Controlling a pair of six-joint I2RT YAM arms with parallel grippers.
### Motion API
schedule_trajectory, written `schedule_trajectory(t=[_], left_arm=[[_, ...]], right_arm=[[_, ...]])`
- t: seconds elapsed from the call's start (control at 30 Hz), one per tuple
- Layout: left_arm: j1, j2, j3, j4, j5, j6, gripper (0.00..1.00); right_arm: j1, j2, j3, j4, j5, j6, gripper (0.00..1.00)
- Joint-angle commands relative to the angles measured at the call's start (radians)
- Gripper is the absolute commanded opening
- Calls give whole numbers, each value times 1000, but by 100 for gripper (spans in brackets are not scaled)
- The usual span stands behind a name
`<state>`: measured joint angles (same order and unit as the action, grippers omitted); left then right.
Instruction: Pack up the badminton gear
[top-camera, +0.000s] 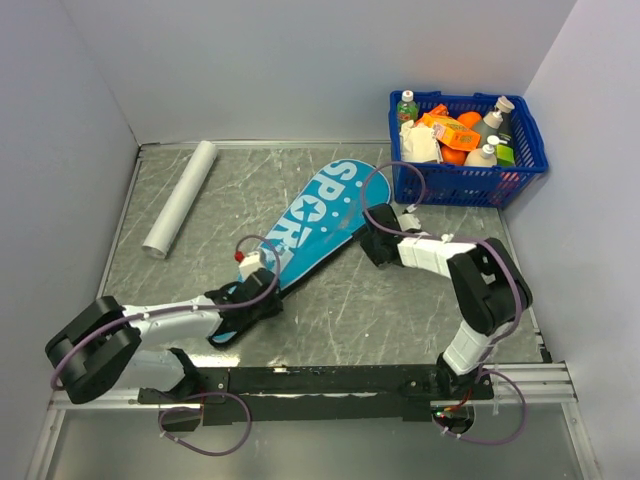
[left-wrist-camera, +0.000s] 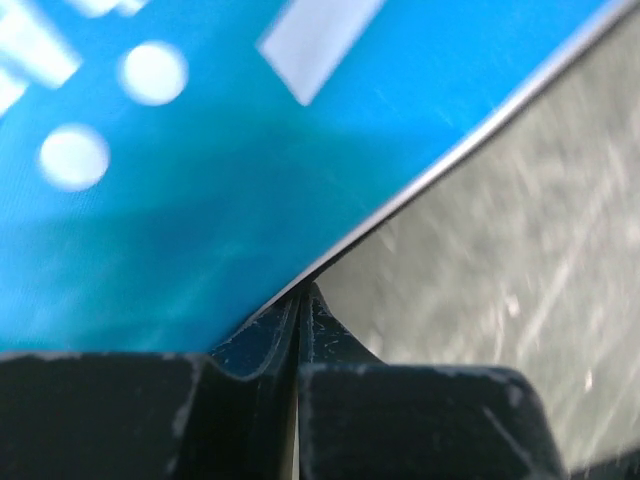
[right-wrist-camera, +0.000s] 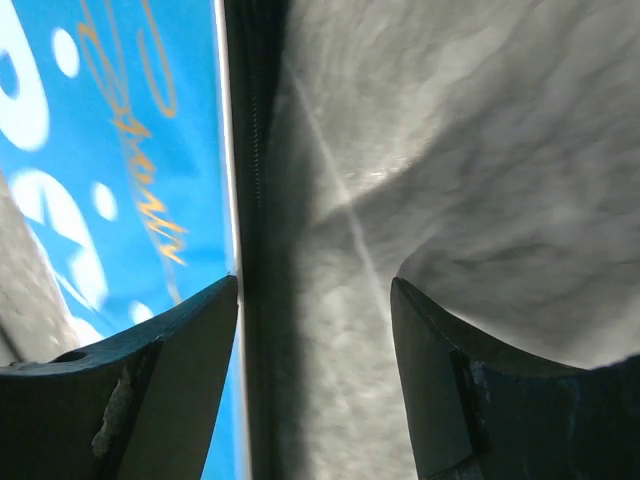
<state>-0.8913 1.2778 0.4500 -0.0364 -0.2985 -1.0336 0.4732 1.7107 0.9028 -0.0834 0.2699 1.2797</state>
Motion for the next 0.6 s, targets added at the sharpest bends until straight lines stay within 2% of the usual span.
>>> schedule_trajectory(t=[0.0, 0.23, 0.37, 0.47, 0.5, 0.57], left_arm=[[129, -27, -33, -83, -80, 49, 5], [317, -121, -59, -69, -47, 76, 6], [408, -167, -59, -46, 12, 93, 3], [416, -207, -17, -33, 141, 122, 1], [417, -230, -8, -1, 239, 128, 1], [416, -261, 7, 29, 323, 121, 5]], right_arm=[[-30, -108, -45, -44, -23, -169, 70], [-85, -217, -44, -76, -66, -373, 71], [-143, -256, -28, -73, -121, -489, 71], [-180, -234, 10, -81, -164, -557, 70], [-197, -221, 18, -73, -199, -571, 69], [-212, -178, 37, -50, -248, -598, 68]])
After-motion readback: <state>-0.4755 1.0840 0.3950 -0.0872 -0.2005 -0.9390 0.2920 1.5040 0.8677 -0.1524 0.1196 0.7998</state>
